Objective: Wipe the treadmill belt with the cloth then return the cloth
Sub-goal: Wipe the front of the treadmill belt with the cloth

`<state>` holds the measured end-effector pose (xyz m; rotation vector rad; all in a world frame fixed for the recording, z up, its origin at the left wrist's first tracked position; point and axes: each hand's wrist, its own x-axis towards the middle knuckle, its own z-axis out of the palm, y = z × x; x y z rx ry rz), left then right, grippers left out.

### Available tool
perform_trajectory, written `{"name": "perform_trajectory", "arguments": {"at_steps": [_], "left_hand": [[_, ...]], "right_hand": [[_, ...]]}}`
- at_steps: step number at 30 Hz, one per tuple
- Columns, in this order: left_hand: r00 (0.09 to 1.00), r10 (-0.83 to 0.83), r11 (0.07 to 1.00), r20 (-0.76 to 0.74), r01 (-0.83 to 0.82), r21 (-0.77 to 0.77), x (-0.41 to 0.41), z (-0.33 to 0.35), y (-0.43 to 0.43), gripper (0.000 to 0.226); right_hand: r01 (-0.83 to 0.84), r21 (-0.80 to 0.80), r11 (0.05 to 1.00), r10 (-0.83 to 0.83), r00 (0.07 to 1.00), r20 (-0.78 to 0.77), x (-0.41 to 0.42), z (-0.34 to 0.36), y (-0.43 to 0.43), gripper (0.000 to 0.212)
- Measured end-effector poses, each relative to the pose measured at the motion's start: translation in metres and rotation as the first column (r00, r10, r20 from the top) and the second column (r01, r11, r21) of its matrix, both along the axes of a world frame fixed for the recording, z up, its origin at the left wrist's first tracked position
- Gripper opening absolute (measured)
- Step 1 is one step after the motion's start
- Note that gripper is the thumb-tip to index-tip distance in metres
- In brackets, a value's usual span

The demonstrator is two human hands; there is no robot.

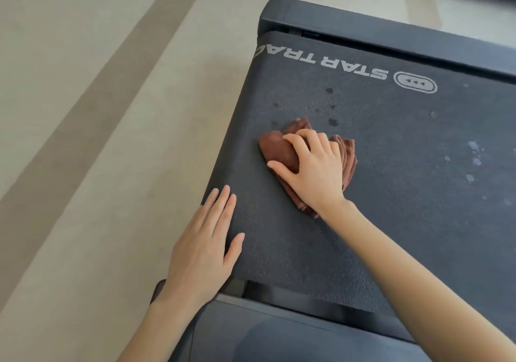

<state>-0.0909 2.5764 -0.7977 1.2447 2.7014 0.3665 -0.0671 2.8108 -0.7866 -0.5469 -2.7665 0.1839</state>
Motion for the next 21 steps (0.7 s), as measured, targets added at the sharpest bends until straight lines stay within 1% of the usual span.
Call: {"name": "perform_trajectory", "arguments": {"at_steps": [3,5,6,8,10,12,14,16,17,19,21], "left_hand": [[0.998,0.04,0.999,0.054,-0.041,0.015,0.011,0.001,-0.027,0.064],[0.996,0.042,0.999,0.077,-0.045,0.031,0.018,-0.001,-0.04,0.064],[0.996,0.044,0.998,0.081,-0.047,0.035,0.019,-0.001,-0.043,0.065],[0.994,0.069,0.997,0.084,-0.072,0.033,0.019,-0.001,-0.042,0.067],[0.993,0.091,0.996,0.077,-0.092,0.014,0.019,0.002,-0.038,0.068],[0.993,0.088,0.996,0.075,-0.089,0.004,0.019,0.004,-0.037,0.068],[0.993,0.099,0.995,0.068,-0.1,0.005,0.019,0.005,-0.037,0.067],[0.987,0.144,0.989,0.074,-0.146,0.02,0.019,0.007,-0.036,0.066],[0.983,0.169,0.985,0.077,-0.172,0.032,0.019,0.008,-0.037,0.066],[0.975,0.204,0.977,0.084,-0.208,0.045,0.02,0.009,-0.039,0.064],[0.964,0.252,0.967,0.079,-0.255,0.026,0.02,0.007,-0.042,0.06]], "right_hand": [[-0.189,-0.016,0.982,0.187,0.979,-0.078,0.04,-0.005,-0.031,0.05],[-0.315,0.023,0.949,0.316,0.946,-0.072,0.051,-0.008,-0.037,0.047],[-0.34,0.049,0.939,0.343,0.937,-0.064,0.045,-0.007,-0.032,0.045],[-0.296,0.1,0.95,0.301,0.952,-0.047,0.016,-0.004,-0.018,0.044],[-0.157,0.098,0.983,0.159,0.987,-0.015,-0.026,-0.002,-0.004,0.046],[-0.021,0.092,0.996,0.017,0.999,0.045,-0.062,0.0,0.003,0.049],[0.018,0.094,0.995,-0.022,0.999,0.047,-0.075,-0.002,-0.001,0.052],[-0.014,0.054,0.998,0.014,1.0,0.0,-0.065,-0.001,-0.011,0.051],[-0.063,0.037,0.997,0.064,0.998,-0.028,-0.053,0.0,-0.022,0.05],[-0.178,0.0,0.984,0.177,0.982,-0.071,-0.023,0.0,-0.049,0.047],[-0.324,-0.022,0.946,0.321,0.943,-0.083,0.009,0.001,-0.075,0.044]]}}
